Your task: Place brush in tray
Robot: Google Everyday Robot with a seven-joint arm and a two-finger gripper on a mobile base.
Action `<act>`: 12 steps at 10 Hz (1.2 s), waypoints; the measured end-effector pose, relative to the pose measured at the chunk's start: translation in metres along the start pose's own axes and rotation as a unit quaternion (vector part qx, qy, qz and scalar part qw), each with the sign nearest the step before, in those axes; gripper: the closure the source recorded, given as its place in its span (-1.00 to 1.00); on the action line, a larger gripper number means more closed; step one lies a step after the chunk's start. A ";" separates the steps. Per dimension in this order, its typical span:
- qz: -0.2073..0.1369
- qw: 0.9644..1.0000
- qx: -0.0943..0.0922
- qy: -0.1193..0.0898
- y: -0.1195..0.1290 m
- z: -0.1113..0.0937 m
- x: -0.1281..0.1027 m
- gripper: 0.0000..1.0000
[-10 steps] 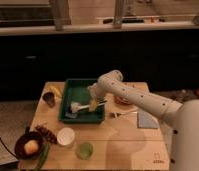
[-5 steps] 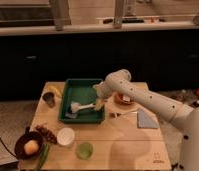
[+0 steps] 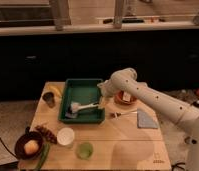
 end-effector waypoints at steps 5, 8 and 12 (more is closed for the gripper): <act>0.003 1.000 0.001 0.002 -0.004 -0.006 0.004 -0.60; 0.005 1.000 0.000 0.004 -0.005 -0.007 0.007 -0.60; 0.005 1.000 -0.001 0.005 -0.006 -0.007 0.008 -0.60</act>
